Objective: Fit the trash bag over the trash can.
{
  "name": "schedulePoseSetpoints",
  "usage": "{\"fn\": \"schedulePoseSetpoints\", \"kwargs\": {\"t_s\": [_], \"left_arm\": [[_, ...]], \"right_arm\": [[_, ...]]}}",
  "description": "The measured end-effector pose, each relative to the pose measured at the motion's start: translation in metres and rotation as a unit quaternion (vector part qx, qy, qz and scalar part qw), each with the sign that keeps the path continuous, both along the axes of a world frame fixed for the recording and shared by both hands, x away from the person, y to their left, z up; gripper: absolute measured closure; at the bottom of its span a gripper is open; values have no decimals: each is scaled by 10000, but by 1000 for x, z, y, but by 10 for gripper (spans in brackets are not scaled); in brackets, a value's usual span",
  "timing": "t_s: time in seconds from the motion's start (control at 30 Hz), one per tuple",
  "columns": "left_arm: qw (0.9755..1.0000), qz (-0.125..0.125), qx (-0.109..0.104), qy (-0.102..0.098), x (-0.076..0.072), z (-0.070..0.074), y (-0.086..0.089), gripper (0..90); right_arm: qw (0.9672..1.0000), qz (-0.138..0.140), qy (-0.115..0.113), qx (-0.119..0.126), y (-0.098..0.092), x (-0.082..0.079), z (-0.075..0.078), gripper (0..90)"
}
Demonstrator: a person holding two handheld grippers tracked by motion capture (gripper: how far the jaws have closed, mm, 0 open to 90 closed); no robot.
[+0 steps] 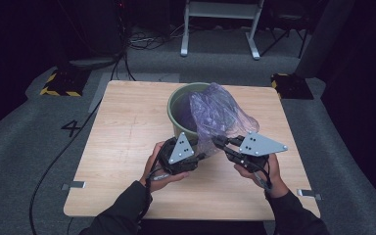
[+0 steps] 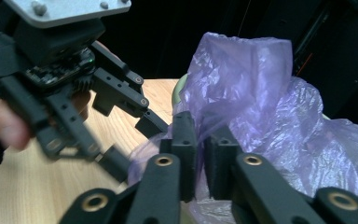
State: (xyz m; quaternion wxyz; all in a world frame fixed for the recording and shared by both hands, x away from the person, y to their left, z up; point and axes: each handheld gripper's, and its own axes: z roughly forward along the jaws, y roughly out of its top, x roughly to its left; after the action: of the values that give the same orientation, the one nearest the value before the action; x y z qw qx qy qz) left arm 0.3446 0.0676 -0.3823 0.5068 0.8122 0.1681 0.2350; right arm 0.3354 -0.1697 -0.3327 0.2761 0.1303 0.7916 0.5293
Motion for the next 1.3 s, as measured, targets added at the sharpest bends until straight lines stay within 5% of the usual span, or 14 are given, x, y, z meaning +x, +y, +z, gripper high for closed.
{"fn": "schedulePoseSetpoints", "kwargs": {"t_s": [0.17, 0.33, 0.63, 0.83, 0.9, 1.0, 1.13, 1.3], "left_arm": [[9998, -104, -142, -15, 1, 2, 10, 879], [9995, -132, -263, 73, 1, 5, 22, 895], [9984, 29, -543, 146, 4, 15, 45, 897], [9976, 80, -644, 246, 7, 16, 56, 896], [9977, 109, -616, 247, 8, 17, 58, 896], [9979, 146, -577, 236, 11, 17, 63, 897], [9975, 280, -525, 381, 21, 14, 73, 897], [9959, 394, -540, 614, 34, 9, 87, 897]], "right_arm": [[9999, 54, 102, 15, -3, 1, -1, 546], [9998, 151, -12, -129, -10, -4, -2, 355], [9991, 35, -285, -299, -36, -10, -2, 306], [9971, -298, -517, -468, -45, -3, -9, 305], [9951, -439, -592, -662, -43, 2, -13, 365], [9930, -567, -679, -784, -44, 9, -15, 596], [9956, -644, -508, -448, -57, 25, -7, 823], [9958, -912, -71, 47, -72, 52, 4, 872]]}}
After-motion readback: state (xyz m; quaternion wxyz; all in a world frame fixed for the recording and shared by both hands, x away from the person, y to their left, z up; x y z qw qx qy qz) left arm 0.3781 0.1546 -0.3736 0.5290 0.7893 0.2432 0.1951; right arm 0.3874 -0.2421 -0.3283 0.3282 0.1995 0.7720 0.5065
